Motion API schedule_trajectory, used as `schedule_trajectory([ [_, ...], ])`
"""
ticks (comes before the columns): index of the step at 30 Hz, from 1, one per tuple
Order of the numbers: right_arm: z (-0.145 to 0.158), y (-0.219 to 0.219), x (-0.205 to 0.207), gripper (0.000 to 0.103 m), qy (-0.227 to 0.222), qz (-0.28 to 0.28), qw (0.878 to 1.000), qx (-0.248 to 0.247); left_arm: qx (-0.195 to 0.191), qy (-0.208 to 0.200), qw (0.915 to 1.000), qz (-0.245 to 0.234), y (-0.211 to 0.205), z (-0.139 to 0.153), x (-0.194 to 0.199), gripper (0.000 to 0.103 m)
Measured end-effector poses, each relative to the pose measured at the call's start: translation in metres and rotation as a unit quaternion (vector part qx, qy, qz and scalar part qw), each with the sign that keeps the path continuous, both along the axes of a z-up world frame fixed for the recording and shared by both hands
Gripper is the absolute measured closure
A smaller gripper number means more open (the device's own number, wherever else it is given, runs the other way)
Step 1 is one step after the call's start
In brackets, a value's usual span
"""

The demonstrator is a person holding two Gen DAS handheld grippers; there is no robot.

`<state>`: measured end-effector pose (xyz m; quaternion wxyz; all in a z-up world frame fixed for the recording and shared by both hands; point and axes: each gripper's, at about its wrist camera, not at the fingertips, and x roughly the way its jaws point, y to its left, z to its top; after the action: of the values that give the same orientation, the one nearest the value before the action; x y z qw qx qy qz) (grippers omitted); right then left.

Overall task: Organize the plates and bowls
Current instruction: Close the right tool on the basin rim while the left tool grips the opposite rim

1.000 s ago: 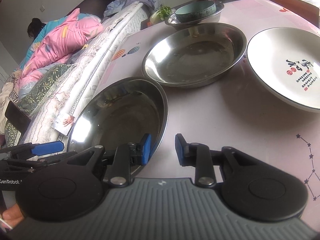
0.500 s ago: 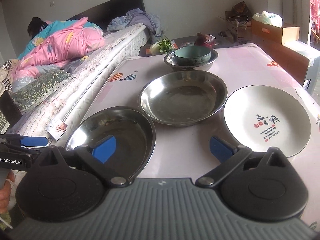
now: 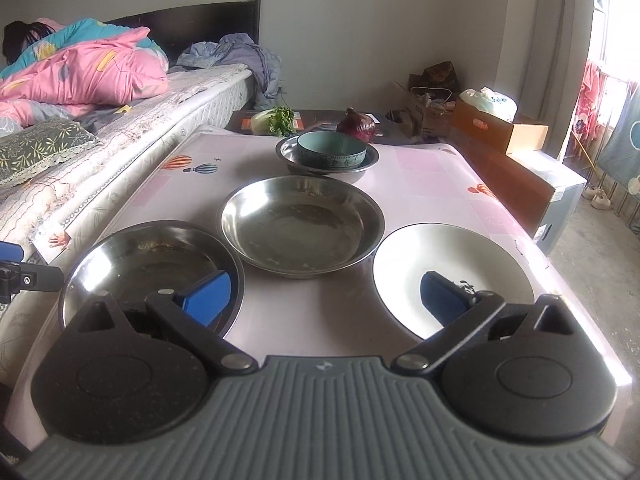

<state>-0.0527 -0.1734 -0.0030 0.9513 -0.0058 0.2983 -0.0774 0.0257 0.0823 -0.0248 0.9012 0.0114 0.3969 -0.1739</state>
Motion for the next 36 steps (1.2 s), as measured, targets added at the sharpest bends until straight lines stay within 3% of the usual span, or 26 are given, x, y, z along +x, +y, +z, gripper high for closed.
schedule_trajectory([
  [11, -0.014, 0.002, 0.006, 0.001, 0.007, 0.03, 0.996, 0.083, -0.005, -0.004, 0.9995, -0.031, -0.009, -0.005, 0.002, 0.0],
  [20, -0.028, -0.001, 0.018, 0.001, 0.007, 0.039, 0.984, 0.175, 0.002, -0.002, 0.9996, -0.027, -0.011, -0.01, 0.004, 0.0],
  [26, -0.044, 0.001, 0.028, 0.003, 0.014, 0.046, 0.977, 0.209, 0.014, 0.004, 0.9993, -0.033, -0.017, -0.016, 0.008, 0.008],
  [29, -0.054, 0.002, 0.038, 0.011, 0.021, 0.052, 0.974, 0.221, 0.021, 0.014, 0.9991, -0.035, -0.021, -0.02, 0.013, 0.017],
  [36, -0.072, 0.007, 0.066, 0.051, 0.055, 0.071, 0.97, 0.226, 0.035, 0.033, 0.9983, -0.031, -0.025, -0.031, 0.022, 0.035],
])
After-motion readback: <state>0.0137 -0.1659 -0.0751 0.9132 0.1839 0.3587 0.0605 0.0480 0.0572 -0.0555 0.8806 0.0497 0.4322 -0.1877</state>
